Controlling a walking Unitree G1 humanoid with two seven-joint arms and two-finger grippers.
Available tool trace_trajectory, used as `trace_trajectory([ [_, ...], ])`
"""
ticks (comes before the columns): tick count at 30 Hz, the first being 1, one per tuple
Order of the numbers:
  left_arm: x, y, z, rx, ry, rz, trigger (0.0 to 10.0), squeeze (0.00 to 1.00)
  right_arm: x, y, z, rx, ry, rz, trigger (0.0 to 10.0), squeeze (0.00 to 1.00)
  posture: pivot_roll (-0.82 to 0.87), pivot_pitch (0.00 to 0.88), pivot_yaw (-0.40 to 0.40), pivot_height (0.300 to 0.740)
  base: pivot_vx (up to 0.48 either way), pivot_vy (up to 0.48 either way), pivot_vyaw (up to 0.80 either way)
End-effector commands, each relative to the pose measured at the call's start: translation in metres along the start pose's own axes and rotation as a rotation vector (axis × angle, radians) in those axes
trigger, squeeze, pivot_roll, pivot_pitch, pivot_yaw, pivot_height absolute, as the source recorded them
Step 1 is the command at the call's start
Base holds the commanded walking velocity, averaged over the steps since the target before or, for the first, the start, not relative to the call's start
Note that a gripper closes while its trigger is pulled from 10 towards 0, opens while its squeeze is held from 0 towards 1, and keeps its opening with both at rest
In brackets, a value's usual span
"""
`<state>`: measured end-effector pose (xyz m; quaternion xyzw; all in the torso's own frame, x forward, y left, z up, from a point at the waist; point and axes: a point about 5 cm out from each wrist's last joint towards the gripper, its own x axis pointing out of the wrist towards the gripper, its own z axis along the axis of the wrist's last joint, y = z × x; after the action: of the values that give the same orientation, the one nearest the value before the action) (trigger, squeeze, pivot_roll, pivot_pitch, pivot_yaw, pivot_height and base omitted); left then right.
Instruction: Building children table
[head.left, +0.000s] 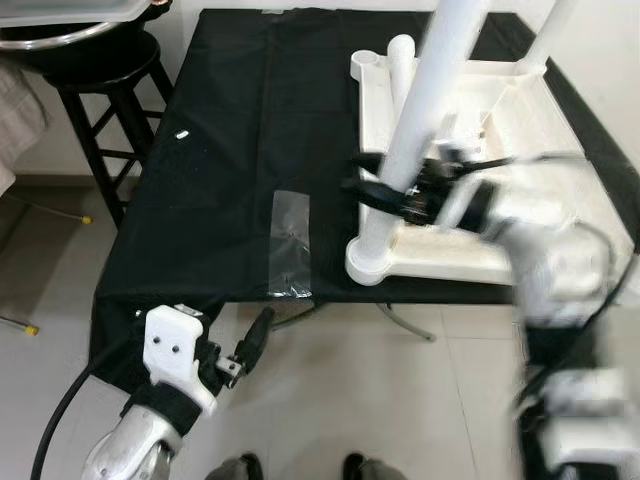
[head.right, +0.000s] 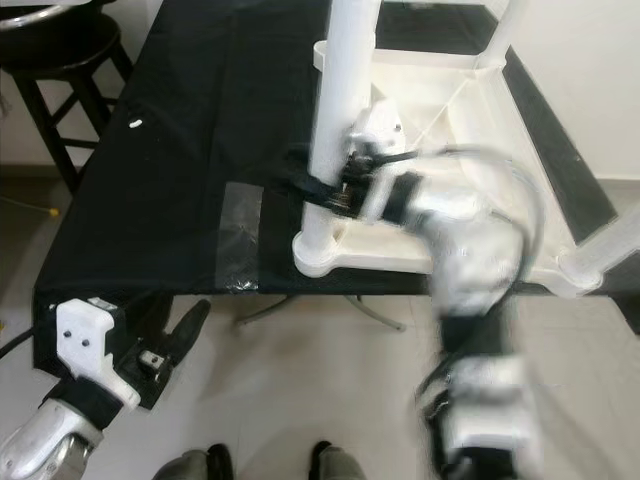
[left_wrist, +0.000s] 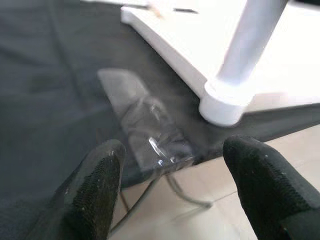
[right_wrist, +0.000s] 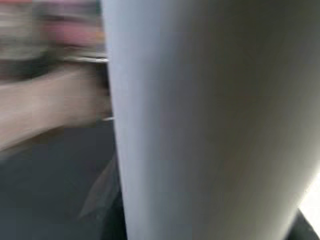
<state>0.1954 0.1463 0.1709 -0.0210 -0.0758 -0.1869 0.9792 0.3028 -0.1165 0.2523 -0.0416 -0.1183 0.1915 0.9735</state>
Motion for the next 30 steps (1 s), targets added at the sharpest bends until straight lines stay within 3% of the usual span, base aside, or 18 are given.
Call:
trace_trajectory([
  [1,-0.004,0.004,-0.003,0.000,0.024,0.012,10.0,0.00,-0.037,-0.007,-0.049,-0.035,0.308,-0.256,0.0,0.00,-0.02,0.281,-0.031,0.740,0.000,0.000,0.00],
  [2,-0.004,0.004,-0.003,0.000,0.024,0.012,10.0,0.00,-0.037,-0.007,-0.049,-0.035,0.308,-0.256,0.0,0.00,-0.02,0.281,-0.031,0.740,0.000,0.000,0.00],
  [3,-0.004,0.004,-0.003,0.002,0.026,0.011,10.0,0.00,-0.039,0.007,-0.052,0.000,0.316,-0.255,0.0,0.00,-0.03,0.268,-0.017,0.740,0.000,0.000,0.00],
  [5,-0.003,0.004,-0.004,0.003,0.028,0.008,10.0,0.00,-0.032,0.018,-0.052,0.004,0.304,-0.224,0.0,0.00,-0.03,0.268,-0.013,0.740,0.000,0.000,0.00],
  [6,-0.001,0.004,-0.005,0.002,0.031,-0.002,10.0,0.00,-0.020,0.031,-0.053,0.044,0.287,-0.188,0.0,0.00,-0.02,0.266,-0.015,0.740,0.000,0.000,0.00],
  [10,-0.001,0.005,-0.005,0.002,0.032,-0.006,10.0,0.00,-0.015,0.034,-0.051,0.067,0.281,-0.201,0.0,0.00,-0.03,0.261,-0.016,0.740,0.000,0.000,0.00],
  [11,-0.001,0.005,-0.005,0.003,0.031,-0.004,10.0,0.00,-0.013,0.034,-0.051,0.073,0.286,-0.197,1.2,0.00,-0.03,0.265,-0.016,0.740,0.000,0.000,0.00],
  [12,0.000,0.005,-0.004,0.004,0.030,-0.001,10.0,0.00,-0.012,0.035,-0.048,0.076,0.286,-0.201,10.0,0.00,-0.03,0.266,-0.019,0.740,0.000,0.000,0.00],
  [13,0.000,0.005,-0.004,0.004,0.030,-0.001,10.0,0.00,-0.012,0.035,-0.048,0.076,0.286,-0.201,10.0,0.00,-0.03,0.266,-0.019,0.740,0.000,0.000,0.00],
  [14,0.000,0.005,-0.004,0.004,0.028,0.002,10.0,0.00,-0.011,0.034,-0.044,0.078,0.280,-0.195,10.0,0.11,-0.03,0.270,-0.019,0.740,0.000,0.000,0.00],
  [16,0.000,0.005,-0.004,0.004,0.028,0.002,10.0,0.00,-0.011,0.034,-0.044,0.078,0.280,-0.195,10.0,0.11,-0.03,0.270,-0.019,0.740,0.000,0.000,0.00],
  [17,0.001,0.005,-0.004,0.004,0.026,0.004,10.0,0.00,-0.007,0.028,-0.033,0.105,0.224,-0.150,10.0,1.00,-0.03,0.271,-0.019,0.740,0.000,0.000,0.00],
  [21,0.002,0.004,-0.003,0.000,0.023,0.004,10.0,0.00,0.010,0.014,-0.013,0.084,0.107,0.176,10.0,1.00,-0.03,0.272,-0.025,0.740,0.000,0.000,0.00],
  [22,0.002,0.003,-0.003,-0.001,0.022,0.004,10.0,0.00,0.013,0.009,-0.008,0.041,0.081,0.272,10.0,0.91,-0.03,0.271,-0.025,0.740,0.000,0.000,0.00],
  [23,0.002,0.003,-0.003,-0.001,0.021,0.004,10.0,0.00,0.015,0.004,-0.006,-0.009,0.073,0.345,10.0,0.41,-0.03,0.272,-0.026,0.740,0.000,0.000,0.00],
  [24,0.002,0.003,-0.003,-0.002,0.020,0.004,10.0,0.00,0.016,-0.002,-0.005,-0.044,0.078,0.414,10.0,0.00,-0.02,0.273,-0.027,0.740,0.000,0.000,0.00],
  [28,0.002,0.002,-0.003,-0.002,0.019,0.006,10.0,0.00,0.020,-0.011,-0.003,-0.109,0.088,0.512,10.0,0.00,-0.02,0.274,-0.031,0.740,0.000,0.000,0.00],
  [30,0.001,0.002,-0.001,0.001,0.017,0.010,10.0,0.00,0.030,-0.027,0.001,-0.173,0.097,0.651,10.0,0.00,-0.01,0.278,-0.030,0.740,0.000,0.000,0.00],
])
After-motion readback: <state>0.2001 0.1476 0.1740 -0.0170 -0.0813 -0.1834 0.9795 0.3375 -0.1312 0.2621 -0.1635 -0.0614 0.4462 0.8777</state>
